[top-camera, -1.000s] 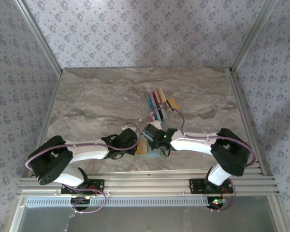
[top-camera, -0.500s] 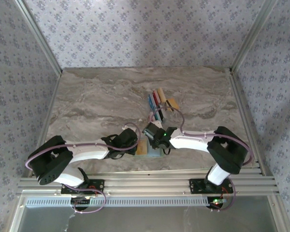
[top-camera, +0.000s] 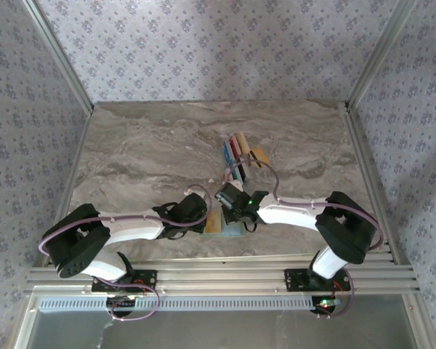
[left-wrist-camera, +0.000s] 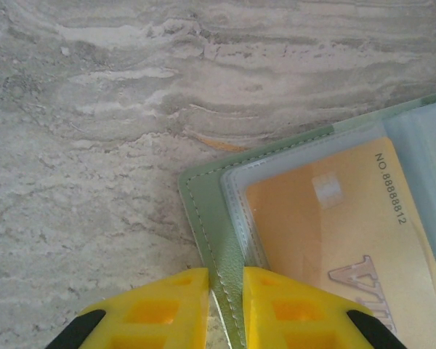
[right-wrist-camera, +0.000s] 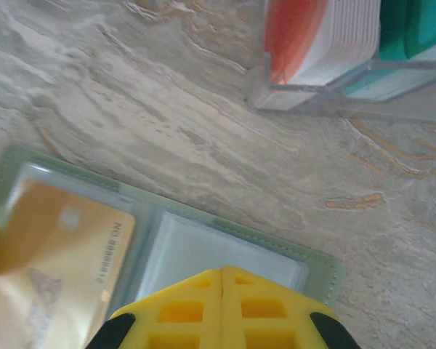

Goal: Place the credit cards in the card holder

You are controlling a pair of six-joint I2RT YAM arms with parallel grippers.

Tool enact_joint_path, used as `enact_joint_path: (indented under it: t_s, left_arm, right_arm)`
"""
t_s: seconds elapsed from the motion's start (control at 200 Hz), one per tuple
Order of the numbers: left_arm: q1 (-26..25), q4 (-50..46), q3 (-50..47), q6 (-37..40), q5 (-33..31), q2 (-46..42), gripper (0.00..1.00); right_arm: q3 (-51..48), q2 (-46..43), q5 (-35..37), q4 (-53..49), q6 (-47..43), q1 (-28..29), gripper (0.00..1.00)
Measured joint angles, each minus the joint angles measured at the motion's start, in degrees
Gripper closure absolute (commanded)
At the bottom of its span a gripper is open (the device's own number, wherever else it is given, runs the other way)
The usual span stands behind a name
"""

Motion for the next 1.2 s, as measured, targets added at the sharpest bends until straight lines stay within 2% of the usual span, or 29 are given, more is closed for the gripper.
enact_joint_path:
  t_s: [0.055,0.165,0.205,0.605,0.715,0.944,1.199]
  left_arm:
    - [0.0,0.0,0.0,0.0,-0.07,0.0,0.81]
    - [-0.07,0.0,0.0,-0.02,-0.17,0.0,0.81]
    - [-0.07,0.0,0.0,-0.02,-0.17,0.0,0.81]
    - [-0.26,0.0,0.0,-0.02,-0.44,0.02,0.81]
    - [-0.26,0.0,0.0,0.0,-0.44,0.0,0.81]
    - [-0.28,0.17,0.09,-0.02,-0.59,0.35,0.81]
    - [-0.92,0.66,0.09,-0.7,-1.62,0.74,0.82]
  right_arm:
    - [0.0,-0.17,-0.7,0.55,0.0,0.0,1.0]
    - [0.24,-0.04,-0.5,-0.48,0.15,0.0,0.8]
    - [0.46,0.22,-0.17,-1.22,0.35,-0.04,0.76]
    - [1.49,5.14,0.81,-2.78,0.26,-1.18,0.66]
    - [1.51,5.29,0.79,-2.64,0.24,-1.18,0.69]
    - [1.38,5.29,0.44,-1.27,0.42,-1.18,1.0]
    - [0.42,3.87,-1.53,0.66,0.63,-1.18,1.0]
